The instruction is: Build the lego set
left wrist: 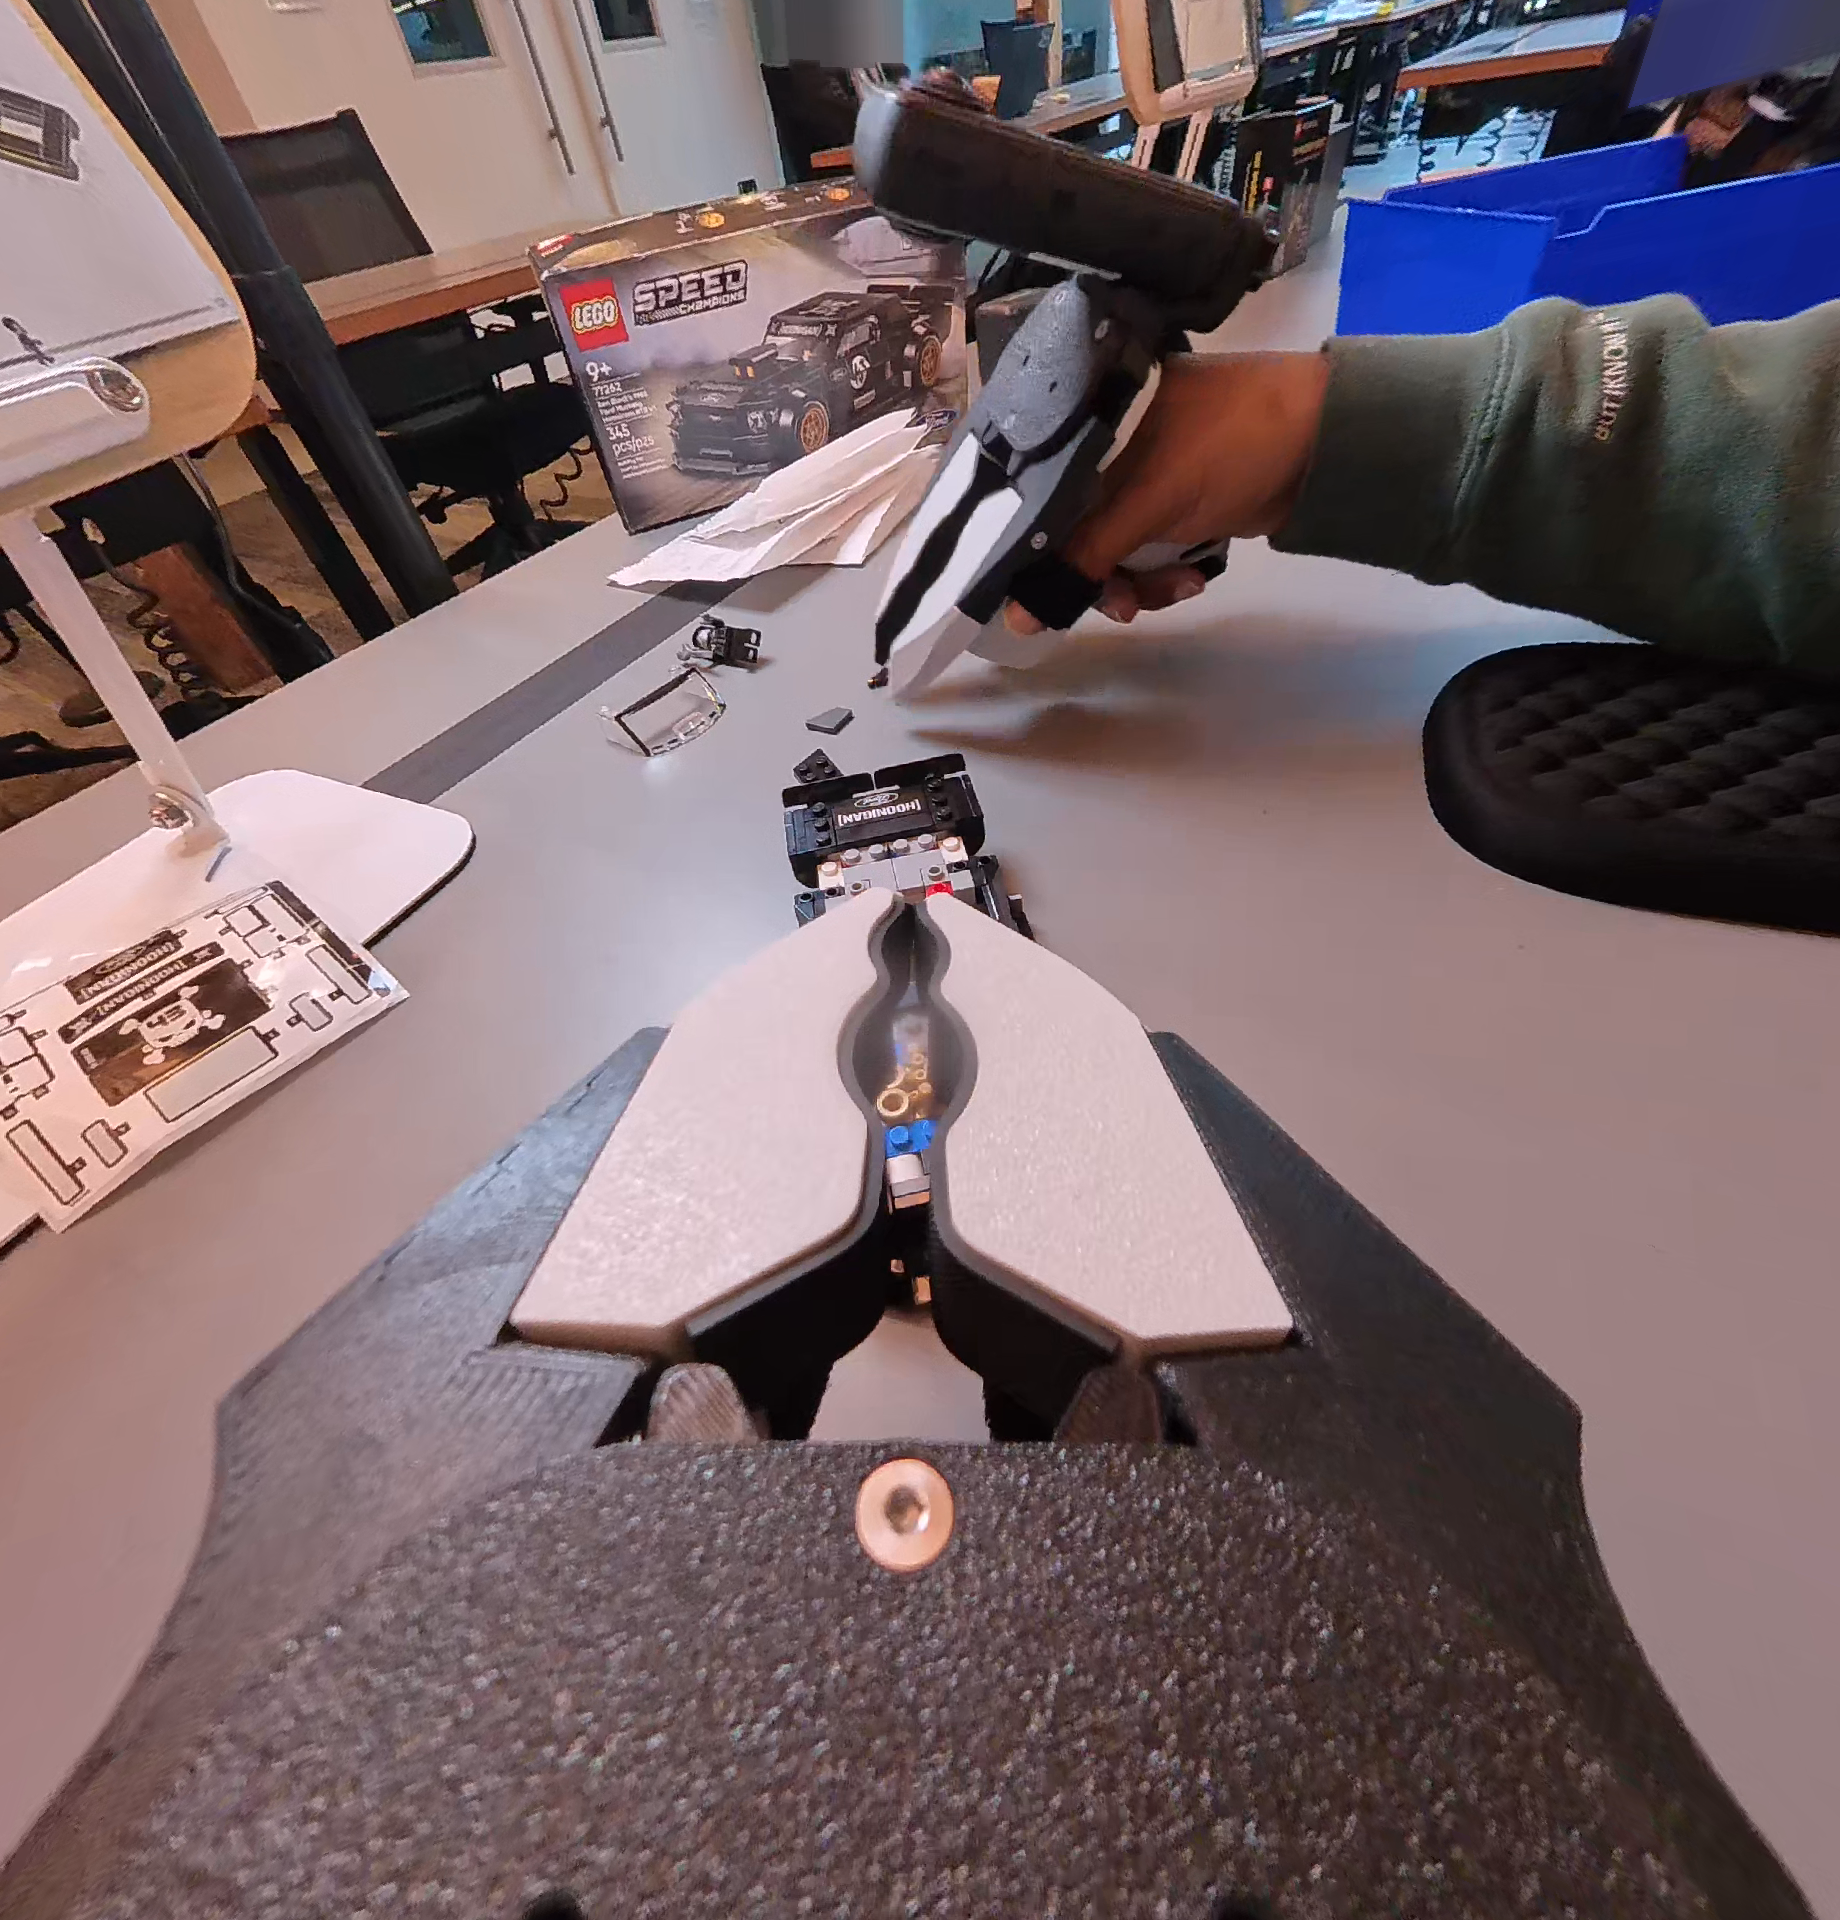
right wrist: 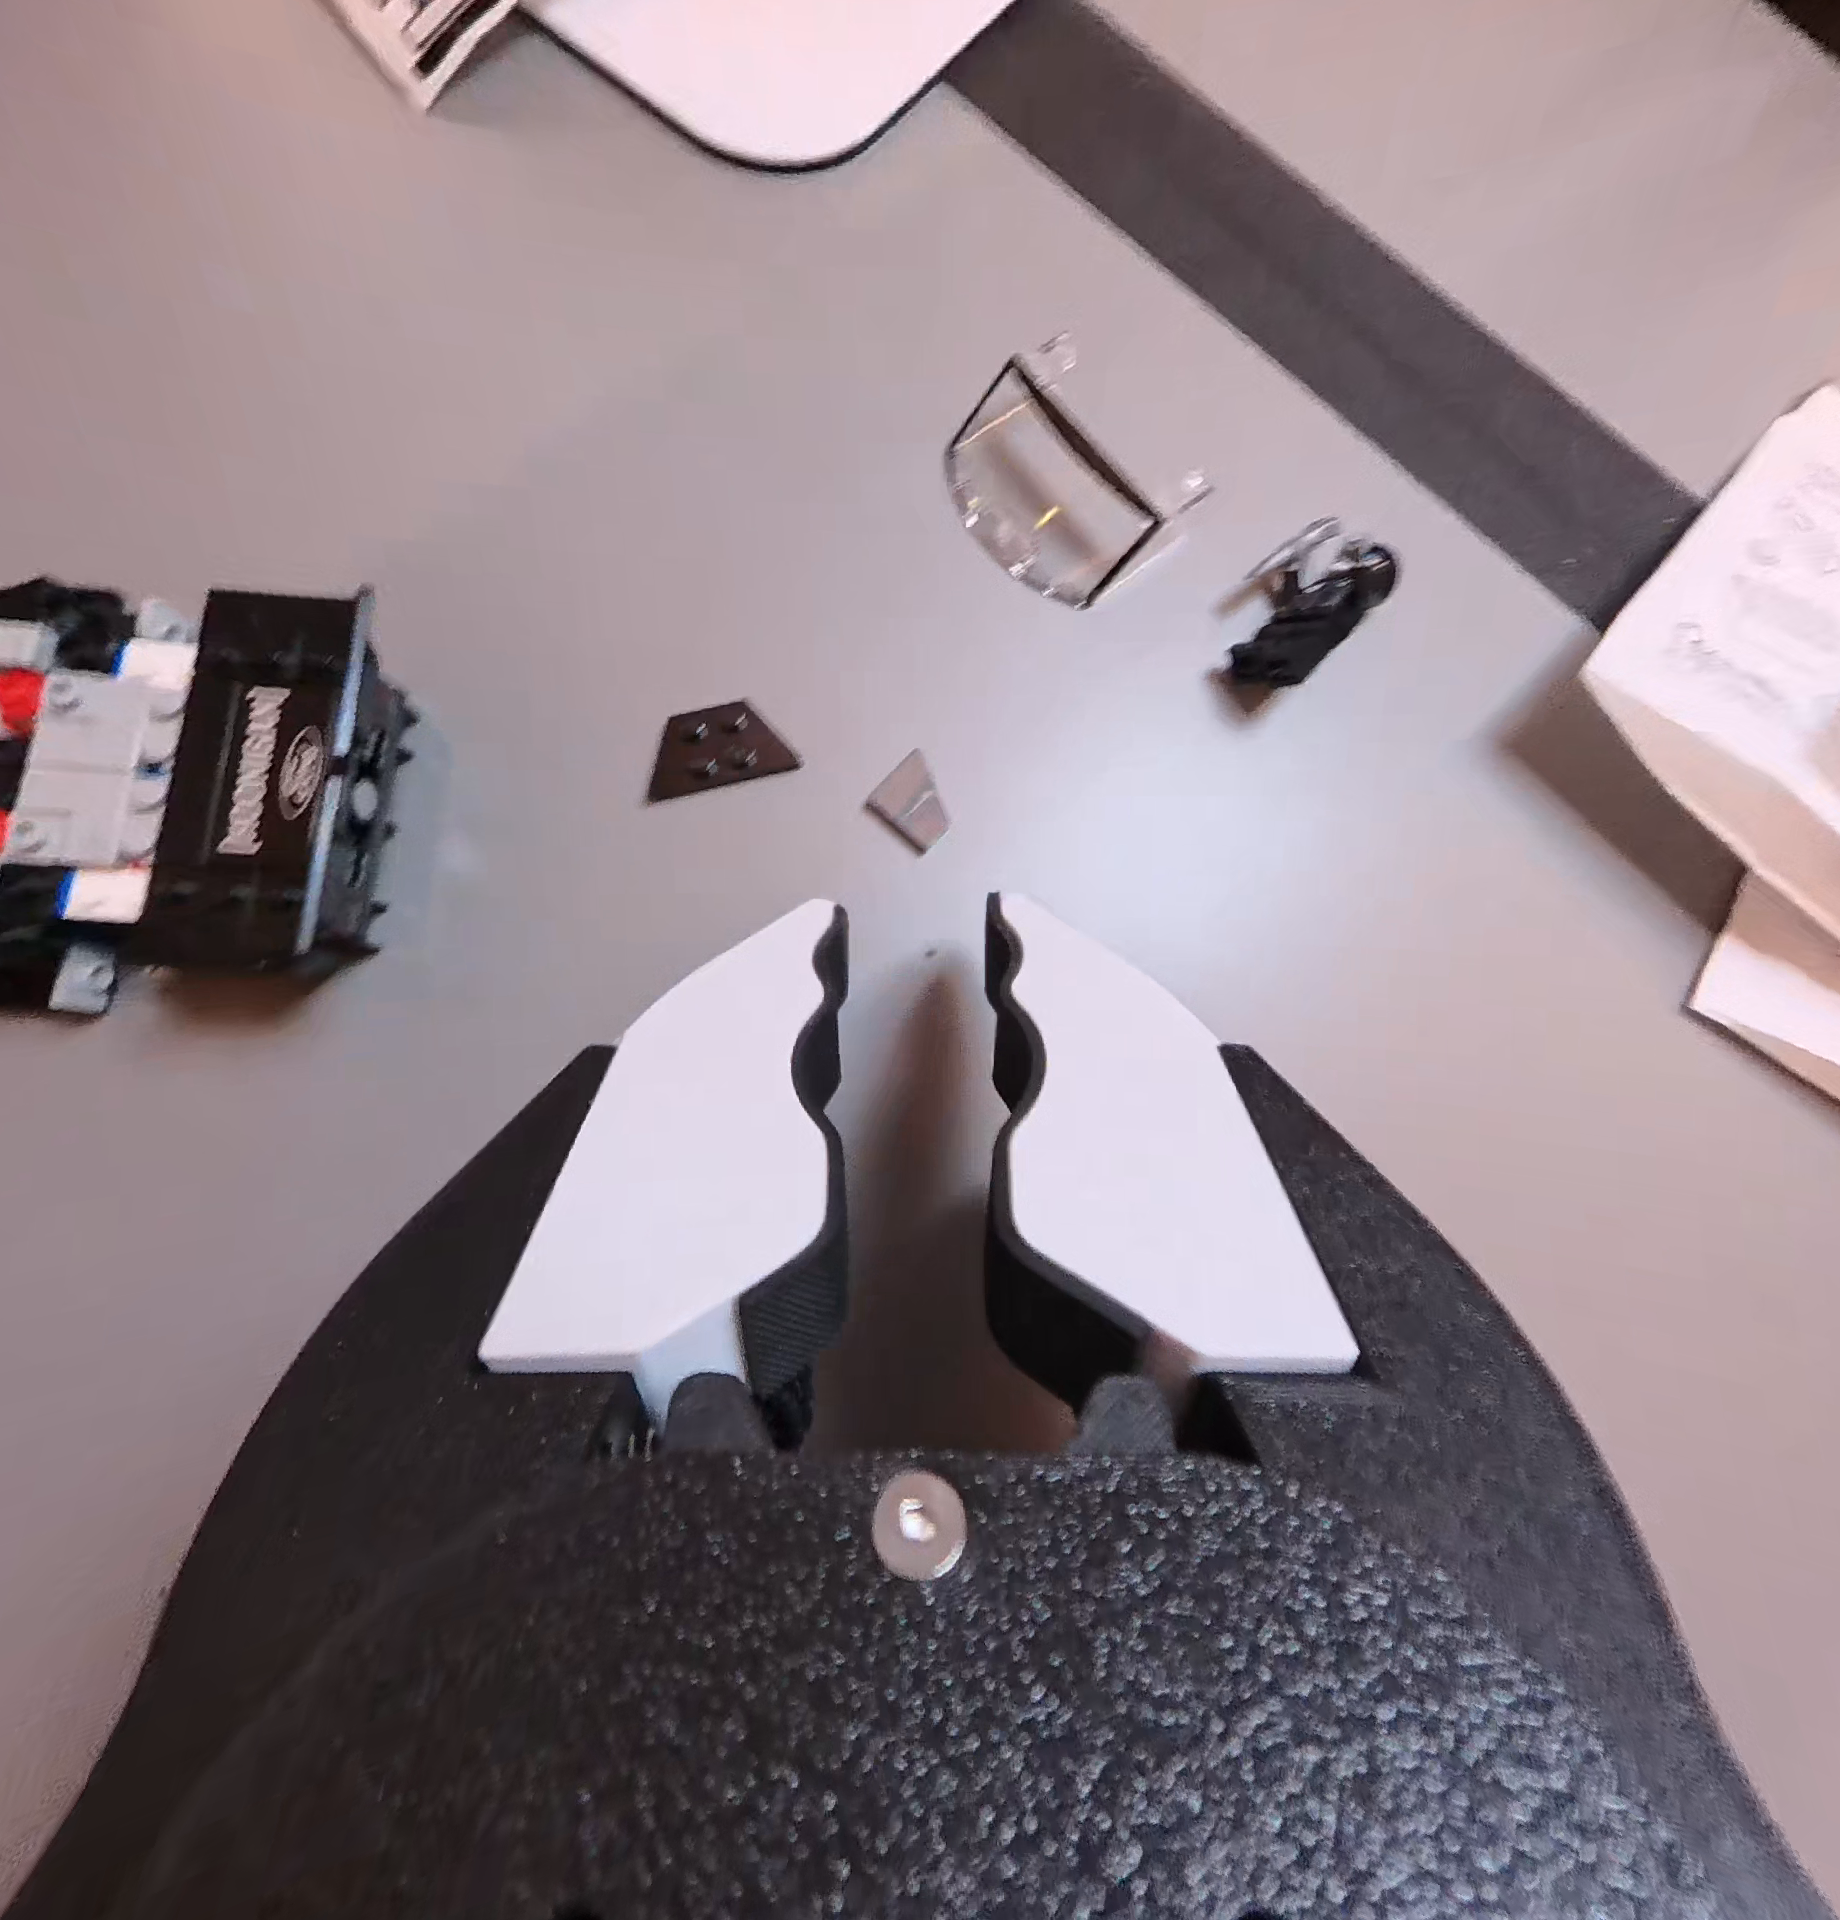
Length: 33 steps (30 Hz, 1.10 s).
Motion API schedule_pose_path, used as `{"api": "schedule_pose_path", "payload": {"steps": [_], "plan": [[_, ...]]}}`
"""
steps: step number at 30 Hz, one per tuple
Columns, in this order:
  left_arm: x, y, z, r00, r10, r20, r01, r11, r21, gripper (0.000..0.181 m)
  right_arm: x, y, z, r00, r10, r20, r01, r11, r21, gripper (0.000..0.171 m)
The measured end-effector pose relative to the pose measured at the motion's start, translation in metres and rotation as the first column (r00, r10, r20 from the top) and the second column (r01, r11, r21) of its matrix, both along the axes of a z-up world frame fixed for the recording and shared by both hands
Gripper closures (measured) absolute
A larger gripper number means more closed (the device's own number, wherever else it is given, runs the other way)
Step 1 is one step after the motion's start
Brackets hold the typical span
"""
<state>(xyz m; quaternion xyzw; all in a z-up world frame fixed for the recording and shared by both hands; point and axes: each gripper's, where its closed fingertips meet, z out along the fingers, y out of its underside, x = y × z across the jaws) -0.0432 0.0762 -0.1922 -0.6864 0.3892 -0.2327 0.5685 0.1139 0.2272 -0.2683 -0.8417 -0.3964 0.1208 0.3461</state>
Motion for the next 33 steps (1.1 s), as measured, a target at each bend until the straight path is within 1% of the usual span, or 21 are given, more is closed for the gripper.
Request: {"api": "schedule_pose_path", "payload": {"steps": [5, 11, 17, 19, 21, 22, 26, 30, 31, 33], "plan": [[0.001, -0.001, 0.001, 1.0, -0.006, 0.004, 0.006, 1.0, 0.001, 0.181, 0.008, -0.007, -0.01, 0.999, -0.012, 0.032, 0.013, 1.0, -0.019, 0.146], [0.002, -0.001, -0.001, 1.0, -0.007, -0.004, 0.007, 1.0, 0.001, 0.181, 0.016, 0.008, -0.009, 0.997, -0.081, 0.004, 0.081, 0.997, -0.018, 0.148], [0.003, -0.001, -0.002, 1.0, -0.01, -0.004, 0.01, 1.0, -0.003, 0.181, 0.019, 0.019, -0.012, 0.996, -0.091, 0.014, 0.092, 0.996, -0.015, 0.146], [0.003, -0.001, -0.002, 1.0, -0.012, -0.007, 0.012, 1.0, -0.003, 0.181, 0.021, 0.023, -0.012, 0.996, -0.088, 0.012, 0.089, 0.996, -0.016, 0.151], [0.003, -0.002, -0.002, 1.0, -0.012, -0.009, 0.012, 1.0, -0.001, 0.181, 0.023, 0.024, -0.013, 0.997, -0.063, 0.035, 0.064, 0.998, -0.026, 0.16], [0.003, -0.002, -0.002, 1.0, -0.011, -0.008, 0.011, 1.0, 0.001, 0.181, 0.023, 0.023, -0.013, 0.998, -0.049, 0.042, 0.051, 0.998, -0.034, 0.16], [0.002, -0.001, -0.001, 1.0, -0.009, -0.002, 0.009, 1.0, -0.001, 0.181, 0.03, 0.021, -0.014, 0.997, -0.054, 0.056, 0.059, 0.995, -0.08, 0.16], [0.002, -0.001, 0.0, 1.0, -0.011, -0.001, 0.011, 1.0, 0.004, 0.181, 0.065, 0.027, -0.013, 0.978, -0.158, 0.136, 0.167, 0.985, -0.052, 0.16], [0.003, -0.002, 0.001, 1.0, -0.012, 0.001, 0.012, 1.0, 0.003, 0.181, 0.072, 0.028, -0.012, 0.975, -0.176, 0.136, 0.184, 0.982, -0.051, 0.16], [0.003, -0.002, 0.0, 1.0, -0.014, 0.002, 0.014, 1.0, 0.0, 0.181, 0.073, 0.03, -0.005, 0.977, -0.196, 0.089, 0.2, 0.979, -0.043, 0.148]]}}
